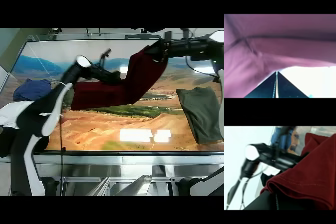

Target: Fold the shirts.

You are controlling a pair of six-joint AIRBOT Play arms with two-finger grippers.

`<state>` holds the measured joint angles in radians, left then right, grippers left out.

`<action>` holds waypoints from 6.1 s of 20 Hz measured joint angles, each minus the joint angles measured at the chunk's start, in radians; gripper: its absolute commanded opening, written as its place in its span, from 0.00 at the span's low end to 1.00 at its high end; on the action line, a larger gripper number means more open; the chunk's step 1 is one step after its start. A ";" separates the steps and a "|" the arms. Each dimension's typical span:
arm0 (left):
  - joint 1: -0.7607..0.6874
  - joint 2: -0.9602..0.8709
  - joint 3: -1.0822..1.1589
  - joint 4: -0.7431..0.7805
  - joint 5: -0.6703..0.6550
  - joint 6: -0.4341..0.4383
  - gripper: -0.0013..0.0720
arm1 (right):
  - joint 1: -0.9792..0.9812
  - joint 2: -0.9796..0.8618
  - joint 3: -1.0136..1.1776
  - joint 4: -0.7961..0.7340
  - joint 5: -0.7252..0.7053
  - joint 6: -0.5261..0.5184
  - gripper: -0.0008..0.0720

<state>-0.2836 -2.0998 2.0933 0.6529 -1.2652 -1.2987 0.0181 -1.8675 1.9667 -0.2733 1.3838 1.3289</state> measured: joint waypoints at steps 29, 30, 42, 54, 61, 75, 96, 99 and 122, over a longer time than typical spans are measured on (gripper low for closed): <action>0.568 0.500 -0.407 -0.199 -0.275 0.122 0.02 | 0.303 -0.126 0.003 -0.095 -0.368 -0.212 0.04; 0.566 0.500 -0.407 -0.200 -0.284 0.126 0.02 | 0.260 -0.105 0.004 -0.176 -0.313 -0.166 0.04; 0.526 0.500 -0.407 -0.205 -0.306 0.145 0.02 | 0.119 -0.276 0.003 -0.475 -0.166 -0.019 0.88; 0.524 0.500 -0.407 -0.204 -0.290 0.171 0.02 | 0.227 -0.382 0.003 -0.344 -0.266 -0.058 0.04; 0.524 0.500 -0.407 -0.203 -0.289 0.169 0.02 | 0.211 -0.164 0.014 -0.312 -0.193 -0.044 0.04; 0.547 0.820 -0.804 -0.204 -0.325 0.141 0.02 | -0.257 0.703 -0.080 -0.726 0.111 0.322 0.04; 0.597 0.933 -1.141 -0.208 -0.191 0.201 0.02 | -0.608 0.592 -0.407 -0.920 -0.098 0.468 0.03; 0.536 0.903 -1.141 -0.209 -0.205 0.212 0.02 | -0.679 0.713 -0.670 -0.960 -0.098 0.476 0.04; 0.432 1.019 -1.021 -0.210 -0.251 0.206 0.02 | -0.795 0.965 -1.112 -0.472 0.096 0.227 0.14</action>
<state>0.1482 -1.0809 1.0721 0.4431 -1.5166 -1.0927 -0.7769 -0.9028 0.8551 -0.7456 1.4799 1.5562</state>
